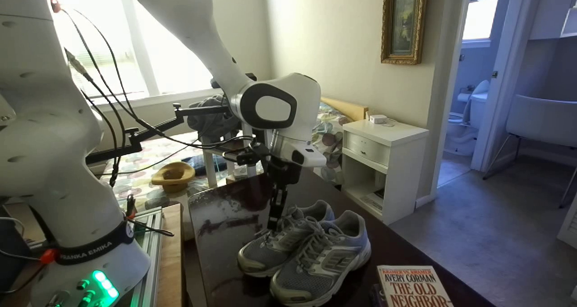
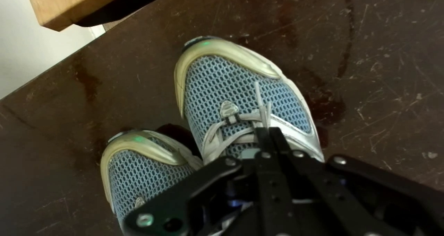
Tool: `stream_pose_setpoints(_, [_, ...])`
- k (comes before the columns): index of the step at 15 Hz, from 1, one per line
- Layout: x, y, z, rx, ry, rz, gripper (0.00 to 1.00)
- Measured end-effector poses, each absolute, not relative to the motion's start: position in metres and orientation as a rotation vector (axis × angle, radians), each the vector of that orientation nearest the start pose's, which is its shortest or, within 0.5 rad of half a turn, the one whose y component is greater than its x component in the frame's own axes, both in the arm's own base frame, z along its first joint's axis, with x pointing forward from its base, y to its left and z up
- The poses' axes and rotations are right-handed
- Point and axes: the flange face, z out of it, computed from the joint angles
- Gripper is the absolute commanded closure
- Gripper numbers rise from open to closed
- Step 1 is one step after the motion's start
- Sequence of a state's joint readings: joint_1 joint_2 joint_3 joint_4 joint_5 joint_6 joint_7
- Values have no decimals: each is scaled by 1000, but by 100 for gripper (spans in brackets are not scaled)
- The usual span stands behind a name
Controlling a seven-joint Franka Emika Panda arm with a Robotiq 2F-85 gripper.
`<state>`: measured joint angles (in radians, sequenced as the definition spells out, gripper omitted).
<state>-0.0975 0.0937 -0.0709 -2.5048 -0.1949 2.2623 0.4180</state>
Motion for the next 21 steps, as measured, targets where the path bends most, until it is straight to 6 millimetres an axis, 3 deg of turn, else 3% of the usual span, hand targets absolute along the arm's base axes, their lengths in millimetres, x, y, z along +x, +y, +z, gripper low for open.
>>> stream_pose_setpoints(14, [429,-69,239,-3193,633,543,99])
stream_pose_setpoints(21, [431,-68,269,-3138,573,566,99])
